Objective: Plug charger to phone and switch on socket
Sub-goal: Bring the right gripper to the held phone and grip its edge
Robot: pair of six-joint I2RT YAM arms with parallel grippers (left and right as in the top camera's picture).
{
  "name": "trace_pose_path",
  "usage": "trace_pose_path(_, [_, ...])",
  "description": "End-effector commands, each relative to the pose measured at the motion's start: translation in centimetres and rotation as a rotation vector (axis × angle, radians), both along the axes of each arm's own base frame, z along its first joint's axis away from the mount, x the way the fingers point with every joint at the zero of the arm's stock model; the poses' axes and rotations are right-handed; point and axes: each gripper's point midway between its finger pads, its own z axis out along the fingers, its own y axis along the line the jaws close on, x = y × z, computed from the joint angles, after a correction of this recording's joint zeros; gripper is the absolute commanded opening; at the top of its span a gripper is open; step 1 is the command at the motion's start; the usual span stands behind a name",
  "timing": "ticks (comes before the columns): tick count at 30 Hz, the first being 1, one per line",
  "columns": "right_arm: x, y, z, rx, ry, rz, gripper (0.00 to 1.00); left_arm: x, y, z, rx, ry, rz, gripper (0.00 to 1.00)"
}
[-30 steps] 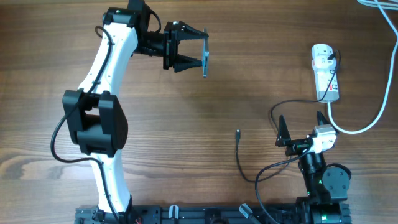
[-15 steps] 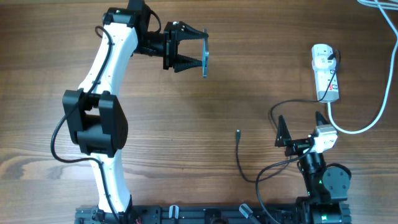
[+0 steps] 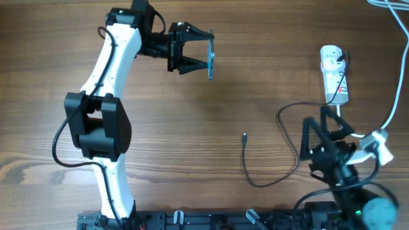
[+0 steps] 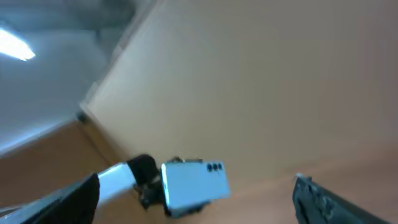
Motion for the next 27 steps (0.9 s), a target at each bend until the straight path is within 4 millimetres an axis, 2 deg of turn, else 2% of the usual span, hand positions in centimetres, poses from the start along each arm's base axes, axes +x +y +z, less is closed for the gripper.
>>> trace_pose_path(1, [0.9,2.3,3.5,-0.304,0.108,0.080,1.00,-0.5,0.0,3.1,-0.064,-0.052,-0.003,0.62])
trace_pose_path(3, [1.9,4.5,5.9,-0.300,0.180,0.243,1.00,-0.5,0.0,3.1,-0.064,-0.053,-0.003,0.63])
trace_pose_path(4, [2.4,5.6,6.9,-0.214,0.217,0.339,1.00,-0.5,0.0,3.1,-0.064,-0.053,-0.003,0.62])
trace_pose_path(5, [2.7,6.8,6.3,-0.098,0.331,0.458,1.00,-0.5,0.0,3.1,-0.064,-0.052,-0.003,0.62])
trace_pose_path(6, [4.0,7.0,5.9,0.002,0.410,0.482,1.00,-0.5,0.0,3.1,-0.064,-0.053,-0.003,0.62])
trace_pose_path(8, [4.1,10.1,6.5,-0.071,0.338,0.732,1.00,-0.5,0.0,3.1,-0.064,-0.053,-0.003,0.62])
trace_pose_path(10, [5.2,12.1,6.0,-0.100,0.367,0.782,0.99,-0.5,0.0,3.1,-0.064,-0.052,-0.003,0.63])
trace_pose_path(11, [6.0,13.0,5.3,-0.122,0.404,0.752,0.99,-0.5,0.0,3.1,-0.064,-0.052,-0.003,0.63])
trace_pose_path(12, [7.6,14.3,4.0,-0.211,0.478,0.647,0.99,-0.5,0.0,3.1,-0.064,-0.053,-0.003,0.63])
trace_pose_path(14, [9.1,14.6,2.4,-0.359,0.587,0.467,0.99,-0.5,0.0,3.1,-0.064,-0.052,-0.003,0.63])
trace_pose_path(16, [10.2,14.7,1.6,-0.526,0.701,0.254,0.99,-0.5,0.0,3.1,-0.065,-0.056,-0.003,0.63])
trace_pose_path(19, [11.1,16.5,0.1,-0.715,0.804,0.113,0.99,-0.5,0.0,3.1,-0.065,-0.060,-0.003,0.63])
trace_pose_path(22, [12.2,18.8,-1.9,-0.752,0.847,0.045,0.99,-0.5,0.0,3.1,-0.065,-0.060,-0.003,0.62])
trace_pose_path(24, [13.8,18.0,-3.2,-0.781,0.848,-0.158,0.99,-0.5,0.0,3.1,-0.065,-0.059,-0.003,0.62])
trace_pose_path(27, [14.5,18.4,-3.8,-0.742,0.859,-0.193,1.00,-0.5,0.0,3.1,-0.065,-0.060,-0.003,0.62])
